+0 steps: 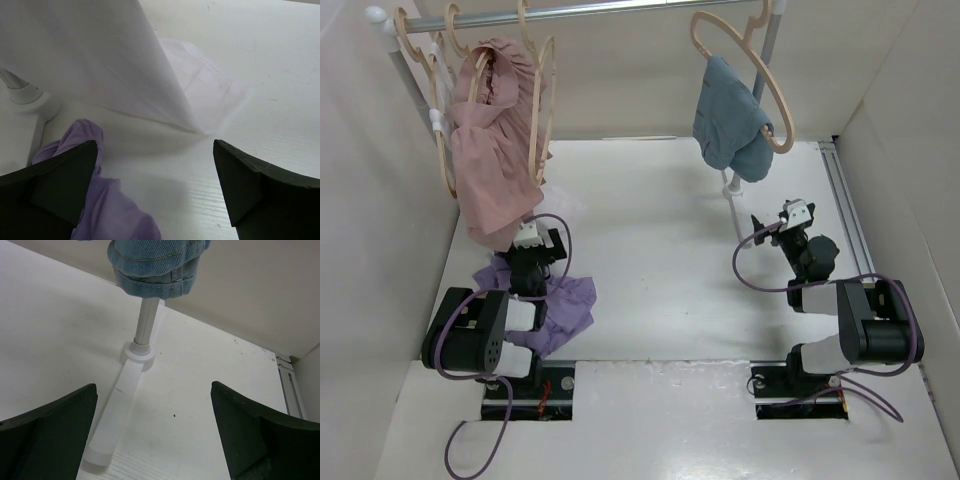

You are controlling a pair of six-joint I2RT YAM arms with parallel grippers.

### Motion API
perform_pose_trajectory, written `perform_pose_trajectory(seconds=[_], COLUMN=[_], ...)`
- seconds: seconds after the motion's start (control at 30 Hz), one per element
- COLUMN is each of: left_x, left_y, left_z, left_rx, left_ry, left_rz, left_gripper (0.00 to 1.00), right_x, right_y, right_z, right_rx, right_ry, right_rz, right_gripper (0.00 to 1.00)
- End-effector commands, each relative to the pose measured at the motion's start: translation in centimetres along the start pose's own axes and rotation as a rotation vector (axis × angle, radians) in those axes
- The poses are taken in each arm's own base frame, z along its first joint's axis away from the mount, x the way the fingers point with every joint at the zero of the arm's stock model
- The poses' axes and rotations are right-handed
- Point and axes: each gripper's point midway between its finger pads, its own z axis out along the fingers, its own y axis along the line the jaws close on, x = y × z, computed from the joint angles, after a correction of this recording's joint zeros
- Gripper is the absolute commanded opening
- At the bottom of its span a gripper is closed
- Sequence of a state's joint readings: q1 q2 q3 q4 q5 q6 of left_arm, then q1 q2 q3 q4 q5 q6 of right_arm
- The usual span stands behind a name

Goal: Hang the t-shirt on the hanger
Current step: Move the tshirt to the center of the board

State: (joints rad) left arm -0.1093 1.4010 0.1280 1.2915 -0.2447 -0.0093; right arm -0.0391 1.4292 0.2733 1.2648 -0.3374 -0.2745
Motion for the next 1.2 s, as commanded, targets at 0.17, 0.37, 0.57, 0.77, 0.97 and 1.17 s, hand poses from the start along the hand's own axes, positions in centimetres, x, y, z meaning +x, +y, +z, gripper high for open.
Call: perform_pose_trajectory(seconds=[0.17, 0.37, 0.57, 0.77, 0.97, 1.17], left_x=[-7.5, -7.2, -9.0, -6.6, -5.0, -1.2], left_y=[-2.8, -2.6, -5.7, -11.7, -12.0, -11.9], left_z=[0.0, -0.2, -2.8, -7.9, -9.7, -14.6], left_rx=[0.183, 0.175, 0.387, 0.824, 0.874, 1.181], left_ry=[-0.288, -0.279, -0.355, -0.313, -0.289, -0.349], left_rz=[0.006, 0.002, 0.097, 0.52, 0.656, 1.149], left_gripper=[1.0, 1.0, 1.0, 1.0, 1.0, 1.0], right_x=[-2.8, -3.3, -4.7, -6.5, -9.7, -12.8], right_y=[-0.8, -2.2, -0.4, 1.4, 5.2, 6.4], right_z=[0.5, 2.7, 3.9, 3.2, 3.9, 4.0], right_rx=[0.01, 0.014, -0.116, -0.029, -0.046, -0.01], right_ry=[-0.091, 0.023, 0.109, 0.177, 0.197, 0.23], right_rz=[-0.038, 0.021, -0.013, -0.119, -0.282, -0.422], right_gripper=[1.0, 1.0, 1.0, 1.0, 1.0, 1.0])
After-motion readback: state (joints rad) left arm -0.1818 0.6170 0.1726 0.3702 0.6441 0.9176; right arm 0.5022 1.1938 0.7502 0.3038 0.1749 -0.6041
